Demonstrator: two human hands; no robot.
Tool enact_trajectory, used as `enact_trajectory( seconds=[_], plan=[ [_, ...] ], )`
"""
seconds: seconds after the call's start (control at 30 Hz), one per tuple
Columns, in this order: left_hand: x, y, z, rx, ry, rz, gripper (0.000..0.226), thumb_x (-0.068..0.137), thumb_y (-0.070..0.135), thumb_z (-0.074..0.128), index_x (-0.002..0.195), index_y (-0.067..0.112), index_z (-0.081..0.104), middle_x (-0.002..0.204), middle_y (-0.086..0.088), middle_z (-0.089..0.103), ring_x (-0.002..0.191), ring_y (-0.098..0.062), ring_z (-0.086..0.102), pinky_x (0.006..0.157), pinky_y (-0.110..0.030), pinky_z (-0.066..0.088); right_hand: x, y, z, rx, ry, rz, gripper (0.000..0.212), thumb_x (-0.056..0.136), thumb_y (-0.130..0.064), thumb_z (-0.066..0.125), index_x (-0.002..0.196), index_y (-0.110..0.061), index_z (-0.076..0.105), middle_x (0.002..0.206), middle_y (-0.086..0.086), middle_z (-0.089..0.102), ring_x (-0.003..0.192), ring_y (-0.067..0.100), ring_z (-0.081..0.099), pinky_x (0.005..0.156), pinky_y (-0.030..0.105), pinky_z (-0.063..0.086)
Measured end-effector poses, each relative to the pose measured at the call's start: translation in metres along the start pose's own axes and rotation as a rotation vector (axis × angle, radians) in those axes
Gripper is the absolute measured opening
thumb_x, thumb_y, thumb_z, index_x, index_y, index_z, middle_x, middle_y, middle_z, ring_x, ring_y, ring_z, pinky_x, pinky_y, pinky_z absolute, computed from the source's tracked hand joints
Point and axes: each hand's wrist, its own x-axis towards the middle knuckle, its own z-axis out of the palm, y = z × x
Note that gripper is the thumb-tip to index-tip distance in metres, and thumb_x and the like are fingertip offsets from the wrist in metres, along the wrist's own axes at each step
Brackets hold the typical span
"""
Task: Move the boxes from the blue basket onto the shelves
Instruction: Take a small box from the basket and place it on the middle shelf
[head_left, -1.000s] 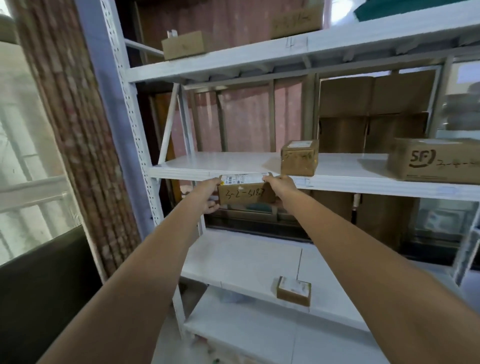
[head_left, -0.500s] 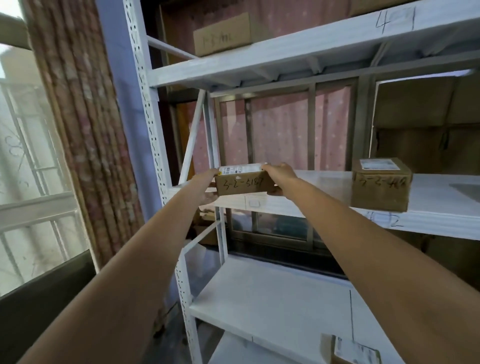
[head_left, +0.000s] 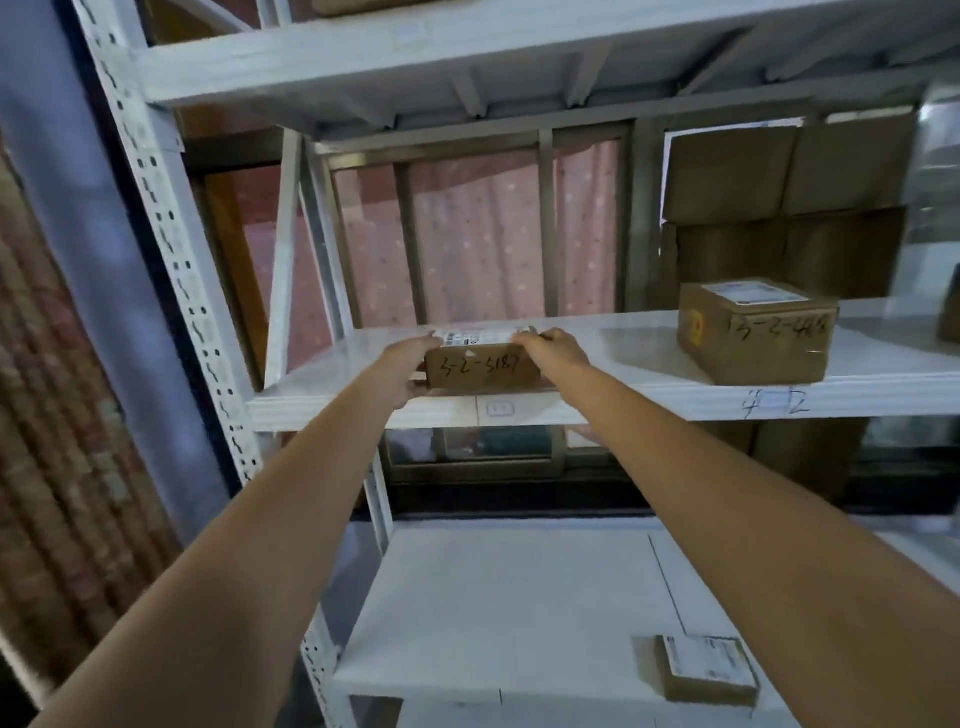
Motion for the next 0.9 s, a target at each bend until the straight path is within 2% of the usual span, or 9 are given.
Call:
enact_trajectory(
  seconds=[0.07, 0.17, 0.3, 0.33, 0.47, 0.6, 0.7, 0.8, 0.9],
  plan=[
    [0.009, -0.009, -0.002, 0.059, -0.039, 0.028, 0.023, 0.092, 0.025, 0.059, 0.109, 0.01, 0.061, 0.094, -0.01, 0.065, 0.082, -0.021, 0.062, 0.081, -0.037, 0.056, -0.001, 0.007, 0.004, -0.016, 0.051, 0.012, 0.06, 0.086, -0.054, 0.053, 0.132, -0.015, 0.05, 0.127, 0.009, 0.058, 0.093, 0.022, 0.049, 0.08, 0.034, 0.038],
    [0.016, -0.02, -0.006, 0.12, -0.051, 0.052, 0.035, 0.093, 0.032, 0.058, 0.115, 0.005, 0.059, 0.113, -0.015, 0.066, 0.099, -0.027, 0.063, 0.091, -0.038, 0.054, -0.002, 0.013, 0.012, -0.079, 0.106, -0.001, 0.059, 0.09, -0.054, 0.048, 0.135, -0.016, 0.049, 0.131, 0.009, 0.057, 0.098, 0.023, 0.049, 0.082, 0.035, 0.039],
    [0.019, -0.023, -0.008, 0.239, -0.037, 0.109, 0.036, 0.095, 0.047, 0.047, 0.105, 0.014, 0.057, 0.106, -0.008, 0.064, 0.085, -0.018, 0.059, 0.07, -0.025, 0.051, -0.002, 0.012, 0.016, -0.151, 0.091, 0.021, 0.06, 0.093, -0.056, 0.045, 0.138, -0.016, 0.046, 0.135, 0.01, 0.055, 0.116, 0.029, 0.053, 0.092, 0.037, 0.042],
    [0.02, -0.024, -0.008, 0.263, -0.03, 0.112, 0.038, 0.096, 0.05, 0.044, 0.105, 0.015, 0.055, 0.104, -0.007, 0.062, 0.083, -0.017, 0.056, 0.07, -0.024, 0.048, -0.001, 0.011, 0.017, -0.158, 0.093, 0.026, 0.061, 0.094, -0.056, 0.044, 0.139, -0.015, 0.046, 0.136, 0.01, 0.054, 0.118, 0.03, 0.052, 0.095, 0.038, 0.042],
    [0.028, -0.03, -0.005, 0.312, -0.028, 0.091, 0.052, 0.094, 0.059, 0.036, 0.117, 0.016, 0.053, 0.11, -0.007, 0.058, 0.097, -0.024, 0.052, 0.087, -0.031, 0.045, -0.003, 0.011, 0.017, -0.152, 0.094, 0.054, 0.068, 0.092, -0.061, 0.042, 0.142, -0.016, 0.041, 0.141, 0.01, 0.051, 0.123, 0.031, 0.05, 0.103, 0.043, 0.042],
    [0.027, -0.033, -0.007, 0.245, 0.059, 0.156, 0.053, 0.095, 0.052, 0.042, 0.125, 0.011, 0.053, 0.119, -0.01, 0.059, 0.11, -0.029, 0.054, 0.101, -0.041, 0.046, -0.008, 0.014, 0.014, -0.077, 0.148, 0.06, 0.076, 0.089, -0.067, 0.039, 0.145, -0.016, 0.036, 0.144, 0.011, 0.047, 0.128, 0.032, 0.047, 0.102, 0.042, 0.039],
    [0.018, -0.038, -0.011, 0.214, 0.226, 0.24, 0.044, 0.096, 0.041, 0.046, 0.123, 0.006, 0.054, 0.122, -0.014, 0.06, 0.112, -0.03, 0.056, 0.096, -0.035, 0.043, -0.017, 0.021, 0.01, -0.001, 0.26, 0.011, 0.063, 0.092, -0.059, 0.044, 0.138, -0.016, 0.042, 0.138, 0.01, 0.052, 0.118, 0.028, 0.052, 0.089, 0.034, 0.04],
    [0.007, -0.056, -0.017, 0.156, 0.331, 0.221, 0.036, 0.098, 0.032, 0.044, 0.121, 0.006, 0.053, 0.115, -0.013, 0.06, 0.101, -0.027, 0.054, 0.085, -0.03, 0.037, -0.032, 0.029, 0.003, 0.023, 0.363, -0.044, 0.045, 0.095, -0.048, 0.047, 0.127, -0.017, 0.049, 0.128, 0.008, 0.057, 0.097, 0.018, 0.05, 0.08, 0.028, 0.036],
    [-0.003, -0.088, -0.016, 0.228, 0.297, 0.109, 0.03, 0.097, 0.034, 0.04, 0.111, 0.011, 0.054, 0.101, -0.009, 0.059, 0.093, -0.027, 0.055, 0.096, -0.035, 0.042, -0.051, 0.042, -0.004, -0.022, 0.392, -0.035, 0.036, 0.095, -0.044, 0.049, 0.119, -0.017, 0.052, 0.119, 0.006, 0.058, 0.089, 0.016, 0.048, 0.075, 0.023, 0.036]
  ],
)
